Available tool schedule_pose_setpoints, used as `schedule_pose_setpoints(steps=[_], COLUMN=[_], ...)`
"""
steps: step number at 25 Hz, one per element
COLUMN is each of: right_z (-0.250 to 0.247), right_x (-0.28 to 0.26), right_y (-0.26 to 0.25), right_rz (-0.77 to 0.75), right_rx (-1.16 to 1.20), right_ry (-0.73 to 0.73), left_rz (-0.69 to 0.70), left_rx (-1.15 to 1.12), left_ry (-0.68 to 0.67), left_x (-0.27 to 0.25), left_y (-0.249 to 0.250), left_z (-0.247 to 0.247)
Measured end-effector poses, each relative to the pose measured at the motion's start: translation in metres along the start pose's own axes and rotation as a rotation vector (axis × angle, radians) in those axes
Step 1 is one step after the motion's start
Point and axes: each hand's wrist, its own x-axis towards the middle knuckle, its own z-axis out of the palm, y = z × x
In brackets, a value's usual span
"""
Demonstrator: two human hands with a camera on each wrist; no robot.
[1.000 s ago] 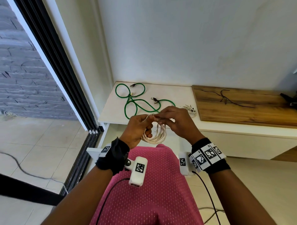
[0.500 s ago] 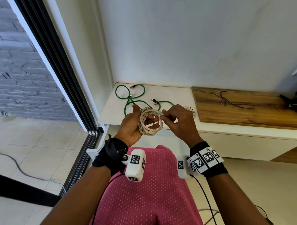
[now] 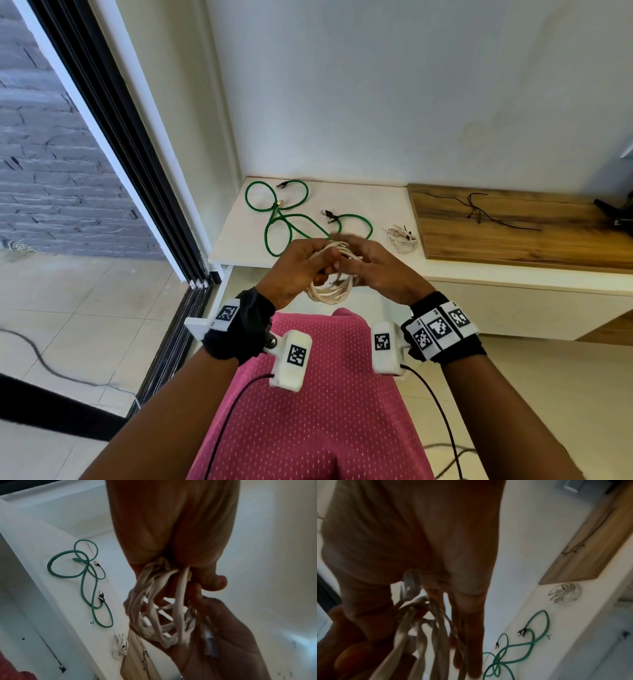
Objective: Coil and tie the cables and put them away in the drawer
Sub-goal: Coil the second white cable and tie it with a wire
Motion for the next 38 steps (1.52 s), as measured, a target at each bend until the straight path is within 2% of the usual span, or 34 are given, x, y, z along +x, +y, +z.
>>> schedule_pose_setpoints(steps=[2,5,8,11,14,17,20,24,28,33,36,38], right_z=[-0.001,0.006,0.013,0.012,0.012,0.013,0.017,0.019,0.02,0.024,0.021,0.018], right_x=[-0.003,-0.001,0.008,0.01,0.009,0.012,0.018,0.023,0.025,0.025,0.025,0.027], right_y=[0.004,0.006,0.008,0.011,0.014,0.015,0.017,0.019,0.021,0.021,0.024,0.029], right_rz=[-0.015,-0.097,-0.145,-0.237,-0.369,-0.406,-0.374,-0.423,-0.501,-0.558,-0.514,-0.459], right_rx=[0.13,0.146,0.053,-0.18,-0.492,-0.666,-0.688,-0.601,-0.568,-0.473,-0.489,-0.478], right_ry=[-0.054,0.128,0.326,0.351,0.33,0.338,0.357,0.403,0.425,0.444,0.477,0.499], left_rz=[-0.022,-0.04,-0.027,-0.021,-0.051,-0.073,-0.091,-0.109,-0.171,-0.194,-0.205,-0.17], left_rx=[-0.066,-0.076,0.073,0.118,-0.023,-0.275,-0.523,-0.673,-0.648,-0.579,-0.411,-0.187], left_ry=[0.081,0.237,0.263,0.254,0.26,0.366,0.491,0.584,0.585,0.513,0.435,0.355], left_x=[0.002,0.006,0.007,0.008,0.01,0.011,0.016,0.02,0.02,0.019,0.016,0.01], left_y=[-0.003,-0.012,-0.016,-0.014,-0.015,-0.014,-0.013,-0.009,-0.009,-0.007,-0.009,-0.01], left_z=[0.0,-0.002,0.004,0.007,0.003,0.006,0.01,0.009,0.005,0.011,0.011,0.008])
